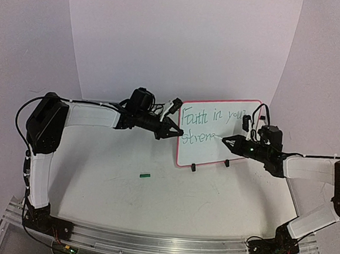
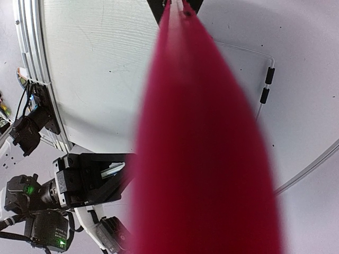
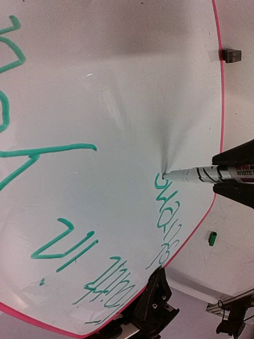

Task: Write a sentence on the whiteboard

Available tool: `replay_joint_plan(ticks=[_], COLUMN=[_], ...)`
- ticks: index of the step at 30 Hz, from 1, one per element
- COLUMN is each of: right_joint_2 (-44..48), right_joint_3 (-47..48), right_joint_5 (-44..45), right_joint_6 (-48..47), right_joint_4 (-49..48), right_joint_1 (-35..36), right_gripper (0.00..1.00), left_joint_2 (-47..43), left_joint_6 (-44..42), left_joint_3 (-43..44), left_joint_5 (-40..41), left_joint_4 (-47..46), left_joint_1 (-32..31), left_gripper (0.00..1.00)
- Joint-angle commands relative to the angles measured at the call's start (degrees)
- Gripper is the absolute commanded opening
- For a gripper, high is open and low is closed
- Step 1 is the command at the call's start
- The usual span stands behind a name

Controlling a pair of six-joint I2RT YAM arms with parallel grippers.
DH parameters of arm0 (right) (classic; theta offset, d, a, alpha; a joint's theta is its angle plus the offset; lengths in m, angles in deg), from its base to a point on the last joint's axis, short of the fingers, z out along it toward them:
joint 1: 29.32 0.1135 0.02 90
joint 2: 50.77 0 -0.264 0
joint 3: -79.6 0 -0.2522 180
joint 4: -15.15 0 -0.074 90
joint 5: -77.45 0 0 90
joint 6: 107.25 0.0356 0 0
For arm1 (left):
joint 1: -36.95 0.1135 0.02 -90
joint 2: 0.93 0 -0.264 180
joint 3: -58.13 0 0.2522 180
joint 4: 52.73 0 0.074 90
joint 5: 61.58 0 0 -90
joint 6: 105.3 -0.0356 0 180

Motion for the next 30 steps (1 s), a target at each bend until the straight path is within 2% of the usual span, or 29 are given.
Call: replay_joint_plan(ticks=[1, 22, 30], right_joint_2=[1.8, -1.9, -5.9], right_joint_3=[1.3, -2.3, -1.9], right_joint_5=[3.4, 1.3, 0.4], right_joint_6=[-0.1, -0.3, -0.3], right_joint_4=[-1.6, -0.1, -1.6], right_joint_1=[-0.4, -0.4, -0.4], right_gripper=[0.0, 0.0, 0.0], left_joint_2=[2.2, 2.4, 2.3], left_joint_6=[-0.9, -0.9, -0.9], left_joint_3=[-1.4, -1.4, -1.3], left_joint_5=[-0.9, -0.9, -0.9], left_joint_4=[14.8, 14.8, 14.8], left_joint_1=[-2.3, -2.4, -2.4], left_gripper=[0.0, 0.0, 0.0])
